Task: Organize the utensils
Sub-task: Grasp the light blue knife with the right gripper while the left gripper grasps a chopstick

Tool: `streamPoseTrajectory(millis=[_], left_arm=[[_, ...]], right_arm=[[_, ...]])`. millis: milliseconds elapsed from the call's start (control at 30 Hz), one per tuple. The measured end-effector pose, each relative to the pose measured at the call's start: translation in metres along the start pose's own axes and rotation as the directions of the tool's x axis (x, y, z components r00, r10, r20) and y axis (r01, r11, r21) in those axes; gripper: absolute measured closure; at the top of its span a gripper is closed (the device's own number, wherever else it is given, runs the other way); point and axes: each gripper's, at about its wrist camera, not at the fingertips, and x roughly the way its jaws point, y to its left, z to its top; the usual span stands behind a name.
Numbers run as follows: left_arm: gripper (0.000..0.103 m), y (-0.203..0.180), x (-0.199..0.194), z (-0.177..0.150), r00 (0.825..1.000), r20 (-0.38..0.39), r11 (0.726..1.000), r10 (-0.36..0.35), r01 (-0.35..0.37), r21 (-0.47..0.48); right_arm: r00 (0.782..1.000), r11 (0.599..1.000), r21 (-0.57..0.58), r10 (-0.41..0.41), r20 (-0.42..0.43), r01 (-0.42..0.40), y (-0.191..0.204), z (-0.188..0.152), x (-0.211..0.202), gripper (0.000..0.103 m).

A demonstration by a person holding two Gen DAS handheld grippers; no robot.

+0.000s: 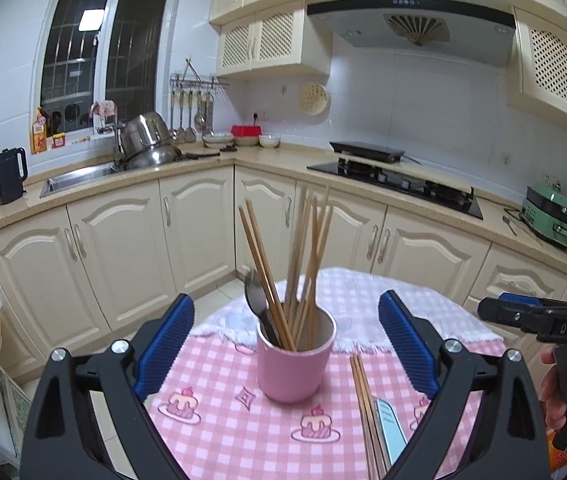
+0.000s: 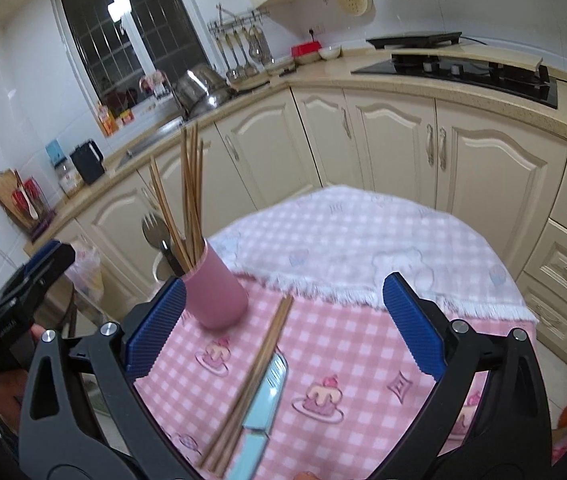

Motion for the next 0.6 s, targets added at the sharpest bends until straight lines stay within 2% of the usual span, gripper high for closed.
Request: streamPoseTrajectory(millis=[333,600], left_arm=[[0.012,-0.014,0.026,-0.037,0.989,-0.148,0.999,-0.014,0.021,0.048],[0.012,-0.026,0.051,-0.069,0.958,-0.285,0.995,-0.020,0.046,0.087]], right_arm=[[0.991,0.998,0.000,-0.055,-0.121,0.055,-0.012,-0.033,0.019,0.006],[0.965,0.994,-0.071,-0.097,-0.242,0.082,-0.004,-0.069,0.043,0.006]])
